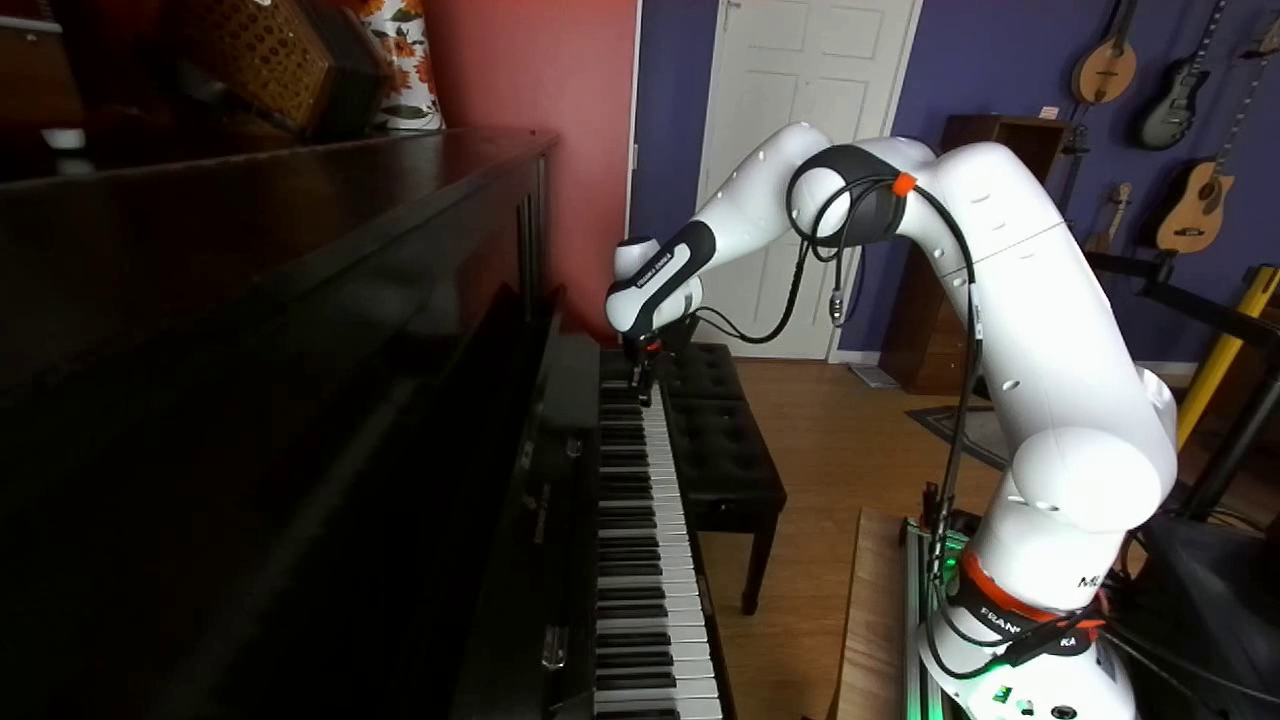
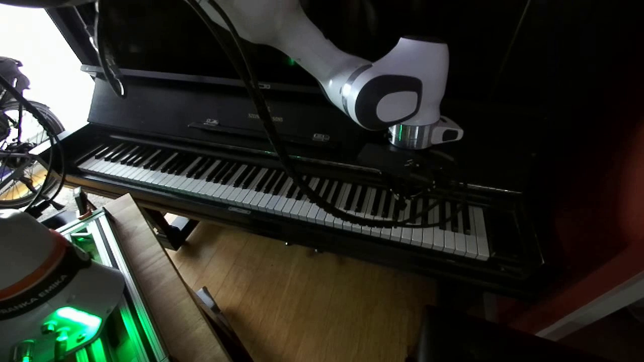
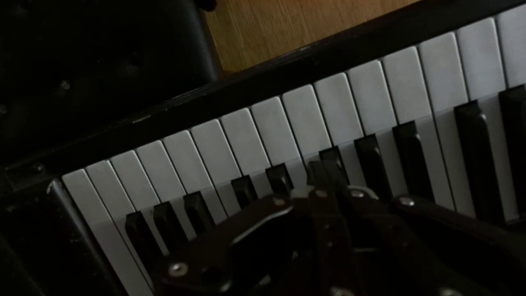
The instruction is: Press the fifth black key to the right on the keyboard
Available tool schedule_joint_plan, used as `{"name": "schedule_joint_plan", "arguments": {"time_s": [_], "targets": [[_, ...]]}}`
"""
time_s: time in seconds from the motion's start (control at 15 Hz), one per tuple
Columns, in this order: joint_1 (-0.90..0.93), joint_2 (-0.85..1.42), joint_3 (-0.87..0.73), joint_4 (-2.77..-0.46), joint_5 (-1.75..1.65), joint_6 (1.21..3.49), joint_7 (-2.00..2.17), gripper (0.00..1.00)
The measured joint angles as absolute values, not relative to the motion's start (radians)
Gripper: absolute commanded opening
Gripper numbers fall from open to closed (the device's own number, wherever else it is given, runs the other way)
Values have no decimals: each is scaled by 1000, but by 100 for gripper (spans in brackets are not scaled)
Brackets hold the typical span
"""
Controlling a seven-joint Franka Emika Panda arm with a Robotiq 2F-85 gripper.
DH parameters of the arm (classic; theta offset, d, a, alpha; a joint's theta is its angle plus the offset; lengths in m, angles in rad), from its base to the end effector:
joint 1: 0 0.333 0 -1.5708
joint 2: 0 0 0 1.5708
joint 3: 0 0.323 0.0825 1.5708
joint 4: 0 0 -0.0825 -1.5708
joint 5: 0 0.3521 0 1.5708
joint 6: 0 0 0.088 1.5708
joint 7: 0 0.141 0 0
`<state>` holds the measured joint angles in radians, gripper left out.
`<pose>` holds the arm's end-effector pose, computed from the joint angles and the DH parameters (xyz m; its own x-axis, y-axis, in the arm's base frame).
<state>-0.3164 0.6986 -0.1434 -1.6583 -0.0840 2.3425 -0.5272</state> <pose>0.5988 -0.2894 0.1985 0.9842 0.1524 -0.0901 0.1628 -0.9791 0.1222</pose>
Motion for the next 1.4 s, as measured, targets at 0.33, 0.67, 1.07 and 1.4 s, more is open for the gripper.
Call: {"name": "schedule_joint_plan", "arguments": {"time_s": [0.33,0.67,1.07,1.4], "targets": [[-339,760,-131,-1608,-70,2381,-462,0],[-356,799,-118,-1570,-62,2398,-438,0],[-361,818,-110,-1551,-62,2398,-425,0],[-361,833,-109,-1543,-62,2398,-414,0]]}}
